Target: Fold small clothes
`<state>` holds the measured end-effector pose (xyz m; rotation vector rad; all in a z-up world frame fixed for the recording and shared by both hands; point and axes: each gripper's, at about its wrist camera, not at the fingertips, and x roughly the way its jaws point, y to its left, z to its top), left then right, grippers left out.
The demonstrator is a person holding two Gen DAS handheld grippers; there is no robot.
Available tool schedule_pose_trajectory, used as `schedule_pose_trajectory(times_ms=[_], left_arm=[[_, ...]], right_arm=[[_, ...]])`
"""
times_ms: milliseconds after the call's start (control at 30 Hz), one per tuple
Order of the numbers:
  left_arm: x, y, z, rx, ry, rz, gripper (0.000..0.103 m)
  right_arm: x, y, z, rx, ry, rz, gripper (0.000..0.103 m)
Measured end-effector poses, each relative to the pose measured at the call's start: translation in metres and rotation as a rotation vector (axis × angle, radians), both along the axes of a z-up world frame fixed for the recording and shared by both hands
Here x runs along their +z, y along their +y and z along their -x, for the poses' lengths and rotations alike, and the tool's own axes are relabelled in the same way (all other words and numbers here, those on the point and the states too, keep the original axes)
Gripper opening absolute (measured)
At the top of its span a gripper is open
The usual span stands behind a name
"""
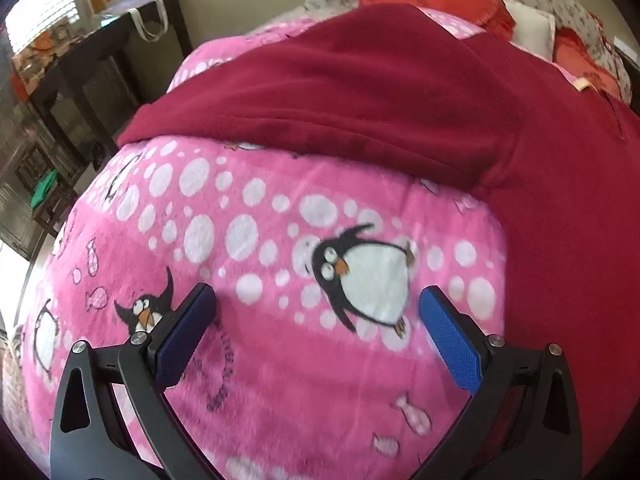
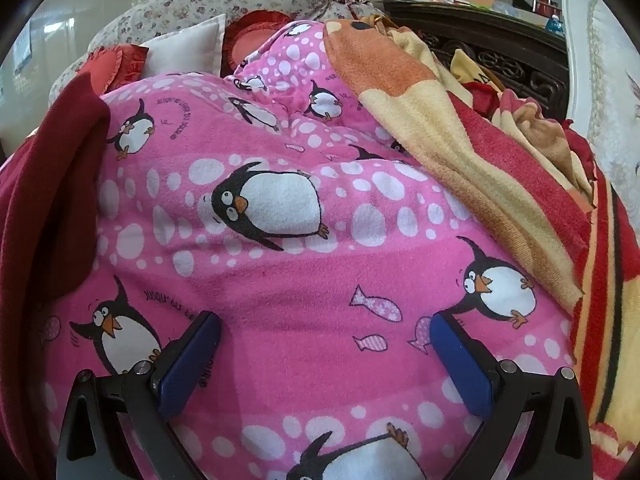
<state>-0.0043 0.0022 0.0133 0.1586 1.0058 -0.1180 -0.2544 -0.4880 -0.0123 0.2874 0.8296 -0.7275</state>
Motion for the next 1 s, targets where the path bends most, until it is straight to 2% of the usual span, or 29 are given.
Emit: schedule_pose_trajectory(times_ms=[100,200,300,500,633,800,1000], left_arm=[[0.015,-0.004,0.015,-0.009,-0.016,0.011,0.102],[0.038,-0.005,0.034,-0.030,-0.086,0.033,0.102],[0.056,-0.010,0.047,-0.064,-0.109,0.062,0.102],[0.080,-0.035,0.069,-0.142,-0.144,0.096,0.102],[0.085,-0.054,0.071,-0.178,-0.137,0.119,0.102],[0.095,-0.072,0.079,-0.204,-0.148,0.144,0.102],[0.102,-0.090,0.084,-0.230,-0.157,0.126,0.102]], right_arm=[[0.005,0.001,-0.002,-0.011,0.030,-0.042,0.103],[0.015,0.004,0.003,0.029,0.074,-0.113,0.102],[0.032,0.019,0.014,0.012,0.107,-0.094,0.102],[0.088,0.058,0.040,0.003,0.007,-0.084,0.102],[0.116,0.087,0.036,0.036,-0.028,-0.088,0.102],[0.135,0.120,0.010,0.125,-0.047,-0.096,0.102],[0.142,0.151,-0.018,0.195,-0.076,-0.117,0.102]])
